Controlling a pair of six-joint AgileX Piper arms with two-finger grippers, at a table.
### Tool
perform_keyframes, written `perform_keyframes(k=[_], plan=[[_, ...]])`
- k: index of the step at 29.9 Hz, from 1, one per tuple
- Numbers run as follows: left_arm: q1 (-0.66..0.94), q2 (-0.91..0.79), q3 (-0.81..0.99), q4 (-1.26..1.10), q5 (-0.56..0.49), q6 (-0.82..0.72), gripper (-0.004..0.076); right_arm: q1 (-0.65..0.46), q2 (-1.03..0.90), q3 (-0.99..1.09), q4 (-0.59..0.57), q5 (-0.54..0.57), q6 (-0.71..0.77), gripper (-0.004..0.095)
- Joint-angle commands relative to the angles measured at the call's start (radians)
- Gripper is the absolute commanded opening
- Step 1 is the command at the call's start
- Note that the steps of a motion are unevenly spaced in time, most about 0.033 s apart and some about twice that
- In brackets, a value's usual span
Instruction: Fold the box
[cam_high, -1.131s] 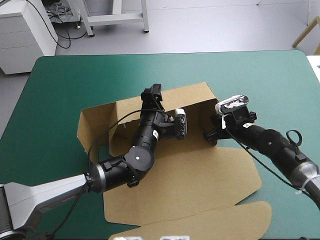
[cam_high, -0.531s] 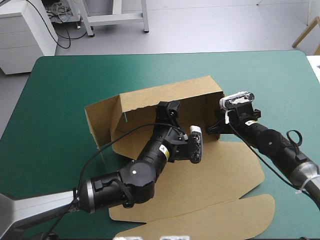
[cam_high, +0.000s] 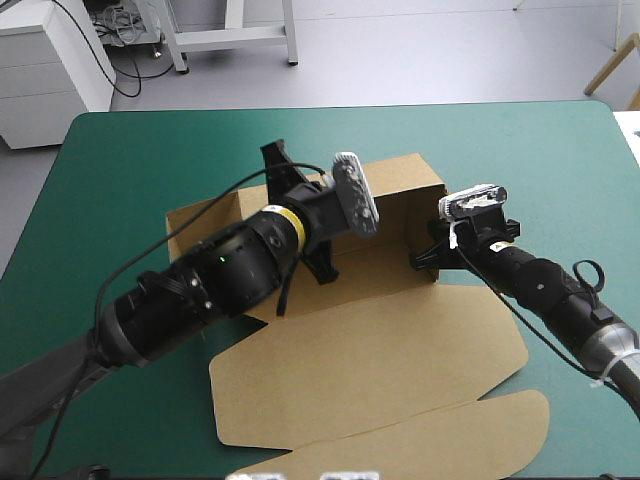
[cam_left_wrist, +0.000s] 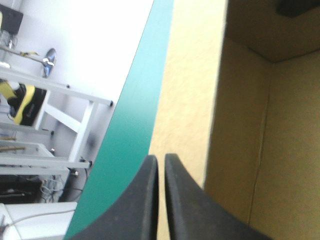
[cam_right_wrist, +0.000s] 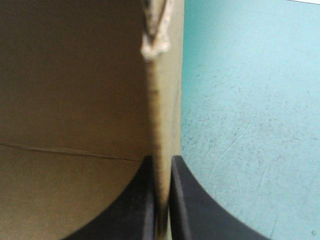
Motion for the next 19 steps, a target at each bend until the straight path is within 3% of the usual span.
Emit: perform_keyframes(k=[1, 10, 19], plan=[[0.099, -0.043, -0.096, -0.092, 0.007, 0.018, 0.0015, -0.004, -0.031, -0.033, 0.015, -0.031, 0.013, -0.0014], [0.388, -0.052, -0.152, -0.227, 0.09, 0.046, 0.0016, -0.004, -0.031, -0.033, 0.008, -0.031, 0.013, -0.0014], [0.744, -0.104, -0.148, -0.476, 0.092, 0.068, 0.0015, -0.004, -0.031, -0.033, 0.002, -0.025, 0.013, -0.0014]])
